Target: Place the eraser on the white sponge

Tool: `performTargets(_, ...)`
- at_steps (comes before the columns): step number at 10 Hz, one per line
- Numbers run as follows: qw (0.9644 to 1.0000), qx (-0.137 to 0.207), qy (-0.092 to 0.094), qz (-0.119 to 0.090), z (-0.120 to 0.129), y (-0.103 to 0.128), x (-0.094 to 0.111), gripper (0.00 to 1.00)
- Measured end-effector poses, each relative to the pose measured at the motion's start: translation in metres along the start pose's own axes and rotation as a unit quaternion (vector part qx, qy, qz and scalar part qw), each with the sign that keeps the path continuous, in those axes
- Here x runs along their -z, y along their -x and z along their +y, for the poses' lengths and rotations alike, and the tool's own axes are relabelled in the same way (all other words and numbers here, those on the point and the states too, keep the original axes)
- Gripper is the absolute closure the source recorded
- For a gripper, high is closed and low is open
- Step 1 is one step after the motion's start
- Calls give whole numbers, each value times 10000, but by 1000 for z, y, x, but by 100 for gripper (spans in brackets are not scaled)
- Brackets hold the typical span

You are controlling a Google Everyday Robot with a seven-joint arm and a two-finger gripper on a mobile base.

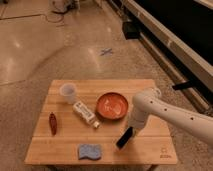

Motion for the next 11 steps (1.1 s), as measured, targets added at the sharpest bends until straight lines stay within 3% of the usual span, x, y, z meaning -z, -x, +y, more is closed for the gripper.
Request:
performTargets(3,9974,551,-9,-457,-5,50,10,100)
performTargets(5,9916,1058,-40,-746,-16,91,13,100)
performTargets(7,9831,1562,-166,-943,-33,128,11,100)
performTargets(11,9688,2166,-513,-1090,-61,157,-13,100)
